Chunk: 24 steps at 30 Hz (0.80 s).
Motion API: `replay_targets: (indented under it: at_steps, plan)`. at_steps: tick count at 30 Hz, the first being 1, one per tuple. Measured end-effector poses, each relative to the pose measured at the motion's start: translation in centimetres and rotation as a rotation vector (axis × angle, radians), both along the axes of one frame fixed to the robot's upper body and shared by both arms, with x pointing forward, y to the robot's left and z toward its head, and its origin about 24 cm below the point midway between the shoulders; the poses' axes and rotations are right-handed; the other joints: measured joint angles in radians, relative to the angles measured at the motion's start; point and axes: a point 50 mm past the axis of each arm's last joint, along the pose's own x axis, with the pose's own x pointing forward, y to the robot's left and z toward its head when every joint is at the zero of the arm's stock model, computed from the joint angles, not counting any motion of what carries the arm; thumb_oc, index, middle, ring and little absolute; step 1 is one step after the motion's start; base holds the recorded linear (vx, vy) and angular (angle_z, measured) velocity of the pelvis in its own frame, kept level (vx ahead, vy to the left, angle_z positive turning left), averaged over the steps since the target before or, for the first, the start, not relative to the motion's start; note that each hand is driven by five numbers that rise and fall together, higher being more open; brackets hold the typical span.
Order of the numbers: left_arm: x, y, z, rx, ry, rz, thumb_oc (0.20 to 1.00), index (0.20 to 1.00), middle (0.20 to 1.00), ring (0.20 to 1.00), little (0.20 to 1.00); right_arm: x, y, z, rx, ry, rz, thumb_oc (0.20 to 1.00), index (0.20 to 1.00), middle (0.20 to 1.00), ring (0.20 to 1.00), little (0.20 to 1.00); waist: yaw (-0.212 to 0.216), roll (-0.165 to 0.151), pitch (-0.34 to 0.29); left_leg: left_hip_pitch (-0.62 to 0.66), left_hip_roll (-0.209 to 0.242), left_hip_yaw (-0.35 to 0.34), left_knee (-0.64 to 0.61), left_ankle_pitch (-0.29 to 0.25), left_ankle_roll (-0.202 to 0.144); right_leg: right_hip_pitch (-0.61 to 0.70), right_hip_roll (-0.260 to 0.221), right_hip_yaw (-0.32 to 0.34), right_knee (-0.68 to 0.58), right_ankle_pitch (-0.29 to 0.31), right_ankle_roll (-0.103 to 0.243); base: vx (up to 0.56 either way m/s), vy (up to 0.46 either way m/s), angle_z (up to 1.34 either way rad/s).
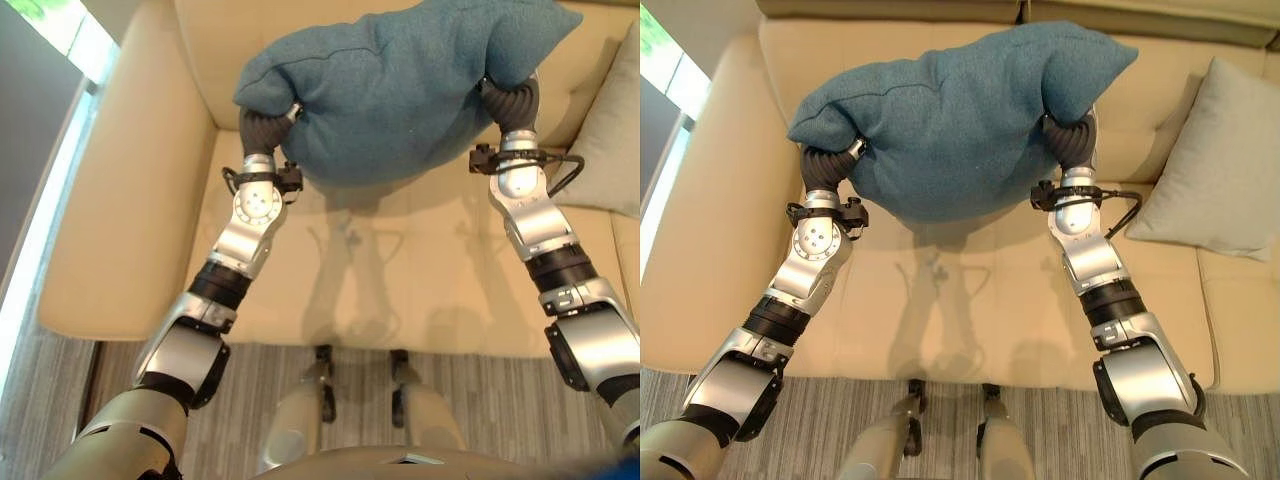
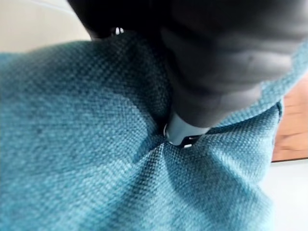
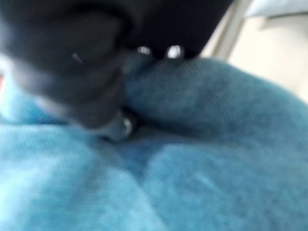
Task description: Pick up all the scattered cushions and arrange them neatly on the sofa.
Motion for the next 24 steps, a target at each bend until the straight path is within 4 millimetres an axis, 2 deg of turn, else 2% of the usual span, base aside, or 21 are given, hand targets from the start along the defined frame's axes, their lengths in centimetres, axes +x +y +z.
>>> replay_targets:
  at_steps: [3,5,10,18,20,24]
  plan:
    - [0.7,-0.3,1.6,0.019,-0.020,0.020,0.200,0.200,0.200,0.200,0.200,0.4,0.1,1.0,0.001,-0.014,-0.027,0.200,0.200,0.200,0.200,0.200,-0.002,0.001,0.041,-0.020,-0.001,0.012,-0.001,0.001,0.002,-0.028,-0.001,0.006,0.005,0.001,-0.001,0.03,0.049,-0.11]
    - [0.8,-0.2,1.7,0.024,-0.020,0.026,0.200,0.200,0.200,0.200,0.200,0.4,0.2,0.9,-0.003,-0.007,-0.031,0.200,0.200,0.200,0.200,0.200,-0.002,0.003,0.044,-0.020,-0.001,0.016,-0.007,0.001,0.002,-0.036,-0.001,0.006,0.005,0.001,-0.001,0.02,0.045,-0.13]
    - [1.6,0.0,4.7,0.083,-0.065,0.067,0.200,0.200,0.200,0.200,0.200,1.1,0.6,1.8,-0.001,0.006,-0.038,0.200,0.200,0.200,0.200,0.200,-0.007,0.005,0.059,-0.021,-0.001,0.020,-0.007,0.001,0.001,-0.048,-0.001,0.006,0.004,0.002,-0.001,0.04,0.033,-0.13]
    - [1.8,0.2,5.9,0.157,-0.077,0.106,0.200,0.200,0.200,0.200,0.200,1.2,1.6,1.5,0.035,0.003,-0.029,0.200,0.200,0.200,0.200,0.200,-0.024,0.008,0.060,-0.029,-0.005,0.022,-0.005,0.001,0.001,-0.061,-0.005,0.009,0.004,0.002,-0.001,0.03,0.027,-0.04]
    - [1.8,-0.1,7.1,0.167,-0.105,0.103,0.200,0.200,0.200,0.200,0.200,1.1,1.4,1.9,0.034,-0.011,-0.039,0.200,0.200,0.200,0.200,0.200,-0.025,0.008,0.060,-0.063,-0.011,0.027,-0.004,0.001,0.001,-0.102,-0.010,0.020,0.006,0.003,-0.002,0.01,0.021,-0.09]
    - [1.8,-0.3,7.5,0.163,-0.113,0.104,0.200,0.200,0.200,0.200,0.200,1.4,1.3,2.3,0.024,-0.009,-0.054,0.200,0.200,0.200,0.200,0.200,-0.026,0.009,0.060,-0.086,-0.016,0.038,0.006,0.001,0.001,-0.127,-0.017,0.029,0.009,0.011,-0.002,0.00,-0.004,-0.06]
